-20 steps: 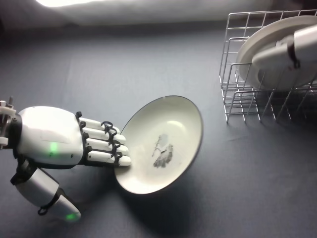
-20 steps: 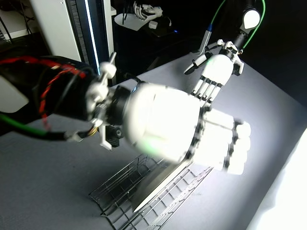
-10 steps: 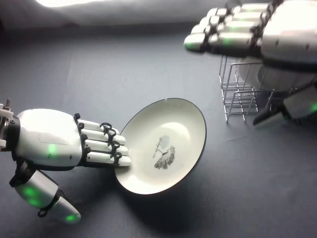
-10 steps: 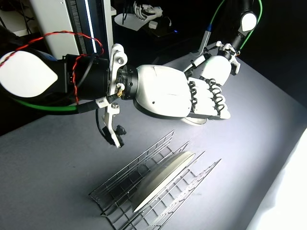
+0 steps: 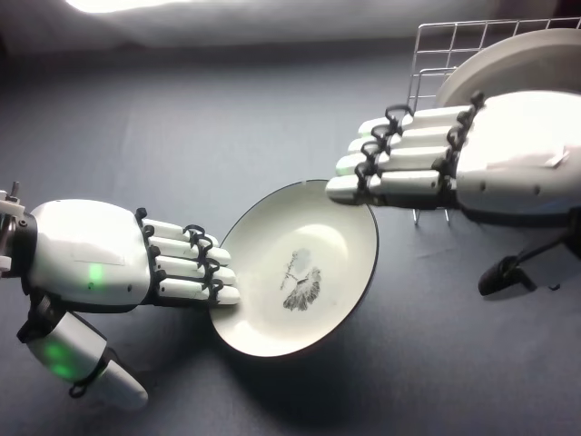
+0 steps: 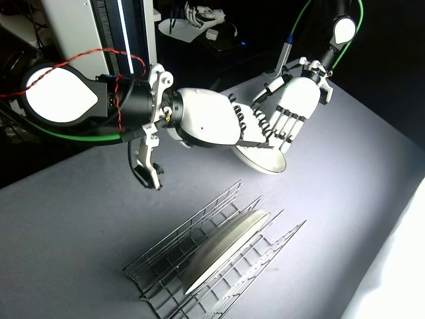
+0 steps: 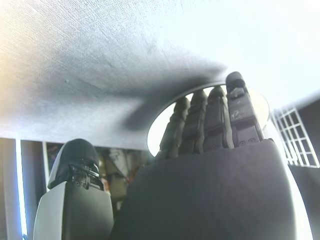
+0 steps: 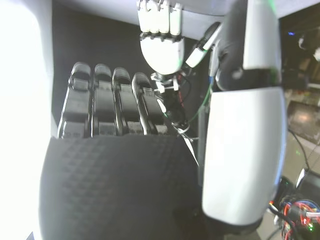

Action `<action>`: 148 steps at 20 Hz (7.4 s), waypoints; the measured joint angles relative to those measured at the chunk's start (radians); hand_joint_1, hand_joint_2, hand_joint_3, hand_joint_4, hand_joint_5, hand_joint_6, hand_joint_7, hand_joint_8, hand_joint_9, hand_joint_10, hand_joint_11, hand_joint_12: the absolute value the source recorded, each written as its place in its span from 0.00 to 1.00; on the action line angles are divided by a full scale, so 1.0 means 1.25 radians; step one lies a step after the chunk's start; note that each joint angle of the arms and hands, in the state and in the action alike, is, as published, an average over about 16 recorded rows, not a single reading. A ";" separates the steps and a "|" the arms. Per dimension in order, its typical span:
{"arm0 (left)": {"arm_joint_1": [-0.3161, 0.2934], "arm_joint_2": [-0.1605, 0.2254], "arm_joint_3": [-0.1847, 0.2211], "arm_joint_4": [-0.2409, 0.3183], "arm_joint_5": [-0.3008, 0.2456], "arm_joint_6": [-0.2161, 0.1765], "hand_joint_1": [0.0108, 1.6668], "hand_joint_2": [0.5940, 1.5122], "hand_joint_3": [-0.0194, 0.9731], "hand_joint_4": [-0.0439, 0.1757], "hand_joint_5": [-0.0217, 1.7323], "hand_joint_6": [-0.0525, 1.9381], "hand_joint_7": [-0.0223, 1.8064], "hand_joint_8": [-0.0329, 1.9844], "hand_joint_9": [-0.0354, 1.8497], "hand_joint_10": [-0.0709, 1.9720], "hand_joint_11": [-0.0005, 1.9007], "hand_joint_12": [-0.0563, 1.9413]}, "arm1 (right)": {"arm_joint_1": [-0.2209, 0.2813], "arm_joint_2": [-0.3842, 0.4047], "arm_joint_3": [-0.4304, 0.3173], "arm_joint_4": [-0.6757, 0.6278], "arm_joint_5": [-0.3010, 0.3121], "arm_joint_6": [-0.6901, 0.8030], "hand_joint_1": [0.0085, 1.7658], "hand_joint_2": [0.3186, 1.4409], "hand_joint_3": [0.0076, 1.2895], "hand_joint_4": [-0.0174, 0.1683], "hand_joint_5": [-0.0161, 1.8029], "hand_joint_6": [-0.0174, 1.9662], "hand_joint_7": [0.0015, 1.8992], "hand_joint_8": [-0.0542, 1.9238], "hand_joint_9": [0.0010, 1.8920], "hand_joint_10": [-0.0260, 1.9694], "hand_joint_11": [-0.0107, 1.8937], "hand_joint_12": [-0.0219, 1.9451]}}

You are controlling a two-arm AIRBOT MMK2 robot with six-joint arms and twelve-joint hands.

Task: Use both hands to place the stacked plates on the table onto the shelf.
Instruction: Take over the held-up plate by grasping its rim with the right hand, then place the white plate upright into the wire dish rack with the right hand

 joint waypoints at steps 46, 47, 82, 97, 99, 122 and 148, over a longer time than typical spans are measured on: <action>-0.007 -0.003 0.005 0.012 -0.001 0.001 0.00 0.57 0.04 0.18 0.01 0.01 0.01 0.01 0.01 0.02 0.01 0.04 | -0.032 -0.292 0.134 -0.002 -0.152 -0.009 0.82 0.65 0.00 0.08 0.08 0.03 0.07 0.03 0.08 0.03 0.02 0.25; -0.007 -0.003 0.005 0.012 -0.001 0.001 0.00 0.57 0.04 0.18 0.01 0.01 0.01 0.01 0.01 0.02 0.01 0.04 | -0.033 -0.292 0.134 -0.002 -0.150 -0.010 0.81 0.66 0.00 0.08 0.10 0.03 0.09 0.03 0.10 0.03 0.02 0.29; -0.199 0.176 -0.024 -0.040 -0.011 0.037 0.00 0.55 0.04 0.20 0.02 0.03 0.02 0.02 0.03 0.04 0.01 0.03 | 0.121 -0.119 -0.016 0.210 -0.113 -0.019 0.76 0.64 0.00 0.08 0.46 0.60 0.51 0.51 0.49 0.59 0.41 0.65; -0.215 0.184 0.031 -0.024 -0.040 -0.011 0.00 0.56 0.04 0.20 0.02 0.03 0.02 0.02 0.03 0.04 0.01 0.03 | 0.206 -0.053 -0.045 0.616 -0.142 -0.019 0.77 0.67 0.00 0.05 0.44 0.58 0.48 0.56 0.47 0.62 0.39 0.67; -0.216 0.182 0.029 -0.019 -0.043 -0.014 0.00 0.56 0.04 0.20 0.02 0.03 0.02 0.02 0.03 0.04 0.01 0.03 | 0.215 -0.043 -0.045 0.677 -0.147 -0.018 0.77 0.68 0.00 0.05 0.44 0.58 0.48 0.56 0.47 0.62 0.39 0.67; -0.236 0.181 0.022 0.033 -0.070 -0.050 0.00 0.56 0.04 0.20 0.02 0.03 0.02 0.02 0.03 0.04 0.01 0.03 | 0.243 0.121 -0.091 0.945 -0.225 -0.013 0.79 0.69 0.00 0.05 0.44 0.58 0.48 0.55 0.46 0.60 0.39 0.69; -0.249 0.175 0.015 0.047 -0.074 -0.057 0.00 0.56 0.04 0.20 0.03 0.03 0.03 0.02 0.03 0.04 0.01 0.03 | 0.242 0.128 -0.077 0.961 -0.279 -0.014 0.79 0.69 0.00 0.05 0.44 0.58 0.49 0.53 0.46 0.61 0.39 0.70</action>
